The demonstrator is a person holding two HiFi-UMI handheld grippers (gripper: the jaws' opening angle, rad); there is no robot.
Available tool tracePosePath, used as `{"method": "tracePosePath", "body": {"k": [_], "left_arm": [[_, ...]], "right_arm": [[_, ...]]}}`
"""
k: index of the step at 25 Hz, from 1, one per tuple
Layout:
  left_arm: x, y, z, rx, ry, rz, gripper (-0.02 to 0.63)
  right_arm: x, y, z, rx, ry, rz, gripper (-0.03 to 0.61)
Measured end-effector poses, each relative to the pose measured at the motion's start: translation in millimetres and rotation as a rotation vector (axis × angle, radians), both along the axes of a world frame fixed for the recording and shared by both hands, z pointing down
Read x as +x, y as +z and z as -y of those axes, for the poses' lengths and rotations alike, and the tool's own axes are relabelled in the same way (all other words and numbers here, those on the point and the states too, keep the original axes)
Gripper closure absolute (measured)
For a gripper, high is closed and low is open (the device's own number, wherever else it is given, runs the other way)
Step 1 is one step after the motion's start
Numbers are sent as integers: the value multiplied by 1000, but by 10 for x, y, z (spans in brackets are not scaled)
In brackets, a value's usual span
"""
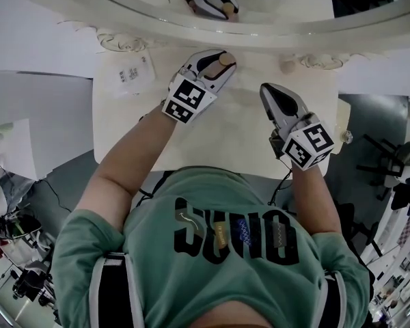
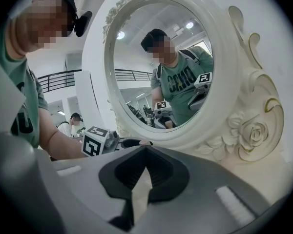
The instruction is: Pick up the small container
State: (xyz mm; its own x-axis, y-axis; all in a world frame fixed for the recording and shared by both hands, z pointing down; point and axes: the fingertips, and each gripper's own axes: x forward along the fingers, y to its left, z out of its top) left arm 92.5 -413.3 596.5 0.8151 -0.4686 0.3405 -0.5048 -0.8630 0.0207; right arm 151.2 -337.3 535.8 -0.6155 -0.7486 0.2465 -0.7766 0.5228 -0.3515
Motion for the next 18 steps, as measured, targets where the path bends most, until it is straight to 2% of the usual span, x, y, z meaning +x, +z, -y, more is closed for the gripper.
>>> {"method": "tracePosePath", "body": {"k": [18], "left_arm": [[-110, -608, -201, -10, 14, -1, 472]], "right_arm": [[-52, -424, 7, 71, 3, -10, 569]]}}
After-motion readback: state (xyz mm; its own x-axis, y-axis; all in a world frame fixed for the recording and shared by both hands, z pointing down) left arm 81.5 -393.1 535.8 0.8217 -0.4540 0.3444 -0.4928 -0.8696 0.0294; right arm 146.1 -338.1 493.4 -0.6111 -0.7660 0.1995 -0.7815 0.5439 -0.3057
